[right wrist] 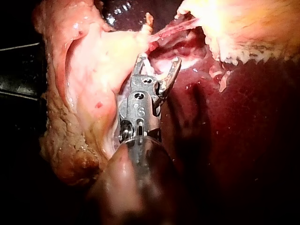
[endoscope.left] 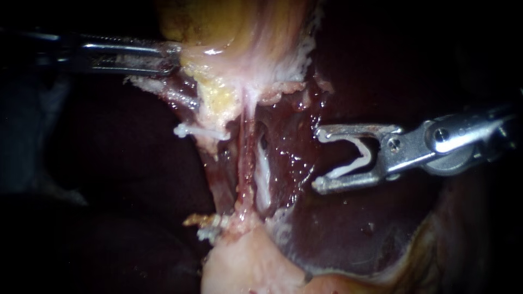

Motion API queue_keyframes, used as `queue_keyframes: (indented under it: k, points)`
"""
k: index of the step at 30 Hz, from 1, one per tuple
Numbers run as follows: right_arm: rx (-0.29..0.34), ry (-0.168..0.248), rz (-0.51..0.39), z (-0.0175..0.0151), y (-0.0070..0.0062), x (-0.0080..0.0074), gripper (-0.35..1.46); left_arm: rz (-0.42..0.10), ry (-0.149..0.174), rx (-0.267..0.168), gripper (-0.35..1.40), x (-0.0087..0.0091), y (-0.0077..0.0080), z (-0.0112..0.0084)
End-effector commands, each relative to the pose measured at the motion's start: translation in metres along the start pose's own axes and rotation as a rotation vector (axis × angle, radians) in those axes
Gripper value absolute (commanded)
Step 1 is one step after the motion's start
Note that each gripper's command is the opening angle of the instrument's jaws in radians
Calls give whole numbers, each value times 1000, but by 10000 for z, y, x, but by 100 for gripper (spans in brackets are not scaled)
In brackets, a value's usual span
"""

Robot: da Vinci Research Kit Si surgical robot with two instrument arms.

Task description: Clipping first clip right tube

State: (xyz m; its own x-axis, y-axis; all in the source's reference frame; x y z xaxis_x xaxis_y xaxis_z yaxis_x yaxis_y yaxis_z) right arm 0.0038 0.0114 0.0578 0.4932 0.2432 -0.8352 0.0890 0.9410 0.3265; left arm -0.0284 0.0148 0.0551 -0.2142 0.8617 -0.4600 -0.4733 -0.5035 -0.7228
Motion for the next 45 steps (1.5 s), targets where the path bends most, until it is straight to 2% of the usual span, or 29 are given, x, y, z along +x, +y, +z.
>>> queue_keyframes:
  k: [1, 5, 9, 12, 16, 20, 26, 30, 33, 36, 42, 45]
  points:
    - [0, 0, 0, 0, 0, 0, 50, -1, -1, -2, -35, 2, 0, -3]
    - [-1, 0, 0, 0, 0, 0, 50, -8, -7, -14, -35, 17, 0, -23]
    - [-1, -1, 0, 1, 0, 1, 50, -14, 18, -2, -35, 35, 0, -51]
    - [2, 0, 0, 1, 0, 1, 50, -12, 25, 1, -35, 39, -1, -64]
    - [9, 2, 0, 5, -1, 2, 50, -11, 27, 6, -35, 36, -2, -63]
    - [27, 4, -11, 22, -6, 1, 50, -11, 28, 8, -35, 36, 0, -60]
    - [55, 18, 63, 63, -16, -7, 50, -10, 29, 9, -35, 34, 0, -60]
    - [66, 52, 117, 88, -16, -11, 50, -10, 29, 10, -35, 34, 1, -59]
    - [78, 94, 165, 104, -13, -12, 49, -10, 29, 10, -35, 33, 1, -58]
    - [93, 117, 205, 121, -9, -13, 49, -10, 31, 14, -35, 33, 1, -58]
    - [111, 171, 252, 152, -4, -12, 49, -10, 31, 14, -35, 33, 2, -58]
    - [128, 182, 265, 167, -4, -11, 49, -10, 31, 14, -35, 33, 2, -58]
